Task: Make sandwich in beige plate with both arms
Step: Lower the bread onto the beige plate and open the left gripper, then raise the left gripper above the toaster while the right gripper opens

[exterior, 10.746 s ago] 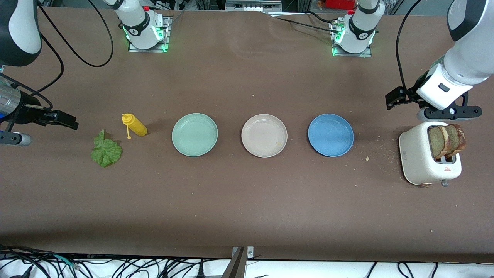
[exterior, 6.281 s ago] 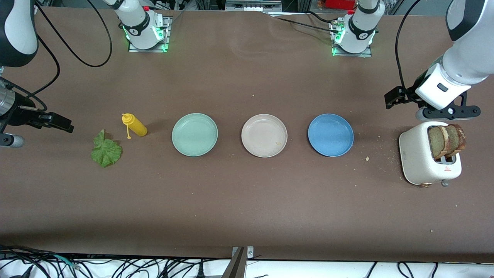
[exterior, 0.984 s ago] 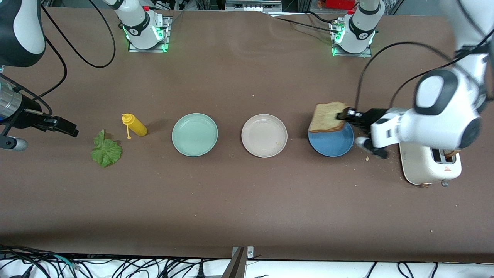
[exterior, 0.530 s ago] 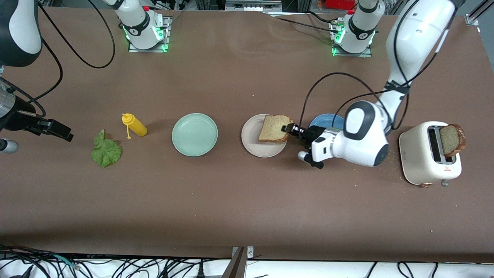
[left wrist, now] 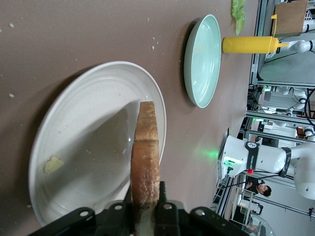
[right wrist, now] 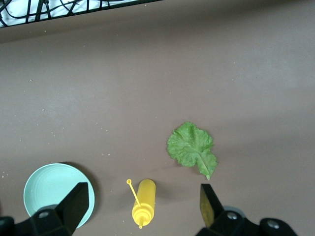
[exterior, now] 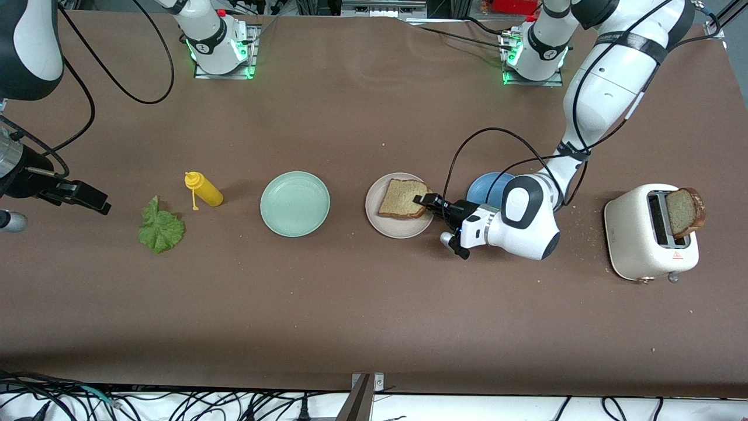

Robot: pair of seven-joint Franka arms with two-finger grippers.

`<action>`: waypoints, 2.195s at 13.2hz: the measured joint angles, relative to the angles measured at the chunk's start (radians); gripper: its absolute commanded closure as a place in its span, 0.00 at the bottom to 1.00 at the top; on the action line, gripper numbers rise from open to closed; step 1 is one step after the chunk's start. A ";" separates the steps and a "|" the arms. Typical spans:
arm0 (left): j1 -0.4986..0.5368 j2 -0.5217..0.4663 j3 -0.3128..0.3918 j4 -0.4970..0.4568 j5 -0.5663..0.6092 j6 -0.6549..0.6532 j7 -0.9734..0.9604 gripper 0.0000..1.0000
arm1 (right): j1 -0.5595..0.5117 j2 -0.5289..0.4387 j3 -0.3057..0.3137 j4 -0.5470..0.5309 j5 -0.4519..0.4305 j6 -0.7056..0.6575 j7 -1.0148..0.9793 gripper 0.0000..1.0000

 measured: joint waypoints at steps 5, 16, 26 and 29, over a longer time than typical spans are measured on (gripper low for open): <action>-0.008 -0.001 -0.002 0.026 0.021 0.007 0.023 0.00 | 0.001 0.001 0.000 -0.003 0.000 -0.001 0.000 0.00; 0.010 -0.157 0.014 0.083 0.501 -0.006 -0.107 0.00 | 0.004 0.009 0.009 -0.048 0.011 -0.002 -0.087 0.01; 0.030 -0.628 0.146 0.060 0.835 -0.251 -0.506 0.00 | -0.002 -0.146 -0.206 -0.477 0.471 0.142 -1.206 0.01; 0.036 -0.771 0.230 -0.006 0.835 -0.256 -0.507 0.00 | -0.007 -0.139 -0.296 -0.586 0.654 0.132 -1.617 0.01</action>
